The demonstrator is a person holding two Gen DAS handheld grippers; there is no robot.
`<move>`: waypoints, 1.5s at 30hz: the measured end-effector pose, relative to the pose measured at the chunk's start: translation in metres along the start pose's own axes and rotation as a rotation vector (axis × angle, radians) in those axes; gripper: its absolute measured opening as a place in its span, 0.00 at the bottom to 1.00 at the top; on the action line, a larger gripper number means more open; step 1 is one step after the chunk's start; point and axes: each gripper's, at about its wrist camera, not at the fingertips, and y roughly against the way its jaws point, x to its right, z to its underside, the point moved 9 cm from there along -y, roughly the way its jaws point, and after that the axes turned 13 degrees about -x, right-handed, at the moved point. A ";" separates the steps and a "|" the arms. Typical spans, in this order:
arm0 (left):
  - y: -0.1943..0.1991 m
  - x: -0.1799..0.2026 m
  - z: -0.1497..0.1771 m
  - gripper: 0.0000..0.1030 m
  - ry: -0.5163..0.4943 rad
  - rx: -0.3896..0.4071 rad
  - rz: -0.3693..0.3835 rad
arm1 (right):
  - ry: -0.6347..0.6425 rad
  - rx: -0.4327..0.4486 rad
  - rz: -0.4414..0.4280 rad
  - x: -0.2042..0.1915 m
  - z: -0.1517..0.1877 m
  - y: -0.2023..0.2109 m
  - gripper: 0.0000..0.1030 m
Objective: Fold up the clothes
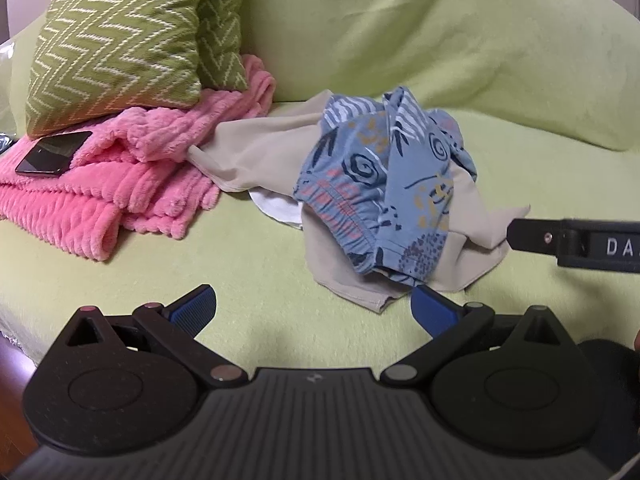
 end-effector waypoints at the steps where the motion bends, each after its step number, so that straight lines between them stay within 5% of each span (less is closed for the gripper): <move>1: 0.001 0.000 -0.001 0.99 0.004 0.004 0.003 | 0.002 0.003 0.001 0.000 0.000 0.000 1.00; 10: 0.011 -0.001 -0.001 0.99 -0.007 0.058 0.027 | 0.010 0.025 -0.016 -0.005 0.000 0.002 1.00; 45: 0.009 0.013 0.007 0.99 -0.037 0.040 0.041 | 0.017 0.007 -0.025 -0.009 0.002 0.004 1.00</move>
